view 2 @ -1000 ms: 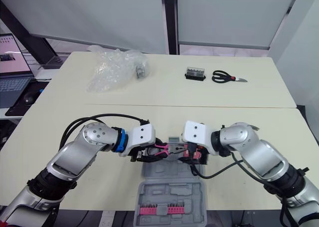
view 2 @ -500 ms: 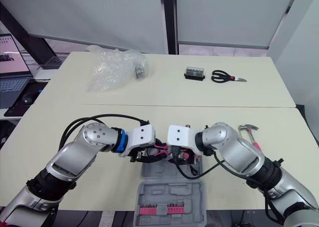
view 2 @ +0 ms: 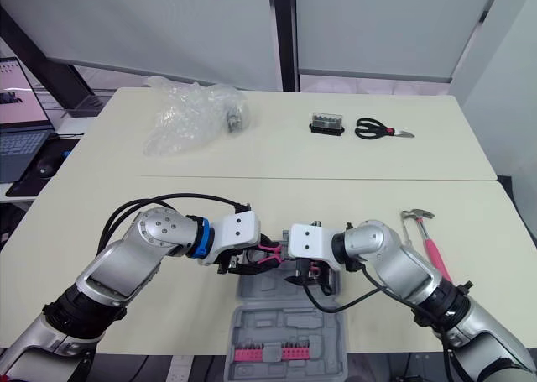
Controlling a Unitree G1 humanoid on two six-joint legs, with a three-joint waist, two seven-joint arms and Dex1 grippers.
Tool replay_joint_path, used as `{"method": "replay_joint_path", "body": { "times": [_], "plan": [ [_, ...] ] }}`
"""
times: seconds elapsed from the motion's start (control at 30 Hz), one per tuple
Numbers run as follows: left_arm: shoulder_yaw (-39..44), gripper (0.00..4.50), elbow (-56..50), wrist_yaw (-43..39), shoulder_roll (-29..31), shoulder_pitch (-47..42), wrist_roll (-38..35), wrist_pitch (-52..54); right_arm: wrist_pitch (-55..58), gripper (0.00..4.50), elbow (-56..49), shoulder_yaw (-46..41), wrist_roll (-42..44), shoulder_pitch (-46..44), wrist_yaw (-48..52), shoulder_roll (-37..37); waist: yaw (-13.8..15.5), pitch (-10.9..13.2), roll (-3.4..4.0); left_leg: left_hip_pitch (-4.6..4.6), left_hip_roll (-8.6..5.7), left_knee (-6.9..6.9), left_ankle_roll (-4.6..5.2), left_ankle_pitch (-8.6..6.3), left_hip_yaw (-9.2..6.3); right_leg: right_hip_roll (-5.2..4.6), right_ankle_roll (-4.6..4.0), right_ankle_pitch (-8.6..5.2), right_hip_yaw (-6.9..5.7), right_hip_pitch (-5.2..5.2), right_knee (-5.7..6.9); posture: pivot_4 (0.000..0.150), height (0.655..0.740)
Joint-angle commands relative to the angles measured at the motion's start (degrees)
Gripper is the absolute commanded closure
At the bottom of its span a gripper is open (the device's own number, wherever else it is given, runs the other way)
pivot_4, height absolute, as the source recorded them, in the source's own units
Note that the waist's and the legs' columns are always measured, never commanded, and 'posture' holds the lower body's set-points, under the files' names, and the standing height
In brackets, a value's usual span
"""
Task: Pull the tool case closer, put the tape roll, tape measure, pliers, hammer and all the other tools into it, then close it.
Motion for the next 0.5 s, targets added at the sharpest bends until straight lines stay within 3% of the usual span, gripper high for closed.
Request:
{"method": "replay_joint_path", "body": {
  "times": [0.03,0.13,0.17,0.27,0.4,0.5],
  "plan": [
    [0.3,1.94,-2.3,-0.1,0.5,-0.1,-0.1,-0.9,-2.5,0.0,0.1,-2.8,1.1,0.5,0.5,1.0,0.0,0.0,0.0,0.0,0.0,0.0,0.0,0.0,0.0,0.0,0.0,0.0,0.0,0.0,0.0,0.15,0.74],
    [0.5,1.94,-2.7,-0.1,0.7,0.1,-0.2,-0.7,-2.9,0.0,0.6,-3.6,1.2,0.7,0.5,1.6,0.0,0.0,0.0,0.0,0.0,0.0,0.0,0.0,0.0,0.0,0.0,0.0,0.0,0.01,0.0,0.15,0.74],
    [0.5,1.94,-2.8,-0.1,0.7,0.2,-0.2,-0.7,-3.1,0.18,0.8,-3.8,1.2,0.8,0.5,1.7,0.0,0.0,0.0,0.0,0.0,0.0,0.0,0.0,0.0,0.0,0.0,0.0,0.0,0.01,0.0,0.15,0.74],
    [0.5,1.94,-2.8,0.0,0.6,0.2,-0.2,-0.8,-3.5,0.9,1.0,-4.0,0.9,1.1,0.7,2.0,0.0,0.0,0.0,0.0,0.0,0.0,0.0,0.0,-0.01,0.0,0.0,0.0,-0.01,0.0,0.0,0.15,0.74],
    [0.5,1.94,-2.7,0.0,0.5,0.3,-0.3,-1.0,-4.4,2.27,1.3,-3.6,0.0,1.4,0.9,1.9,0.0,0.0,0.0,0.0,0.0,0.0,0.0,0.0,-0.01,0.0,0.0,0.0,-0.01,0.01,0.0,0.15,0.74],
    [0.6,1.94,-2.4,0.1,0.3,0.1,-0.3,-1.2,-5.1,2.95,1.6,-3.3,-1.1,1.5,0.9,1.7,0.0,0.0,0.0,0.0,0.0,0.0,0.0,0.0,-0.01,0.0,0.0,0.0,-0.01,0.01,0.0,0.15,0.74]
  ]
}}
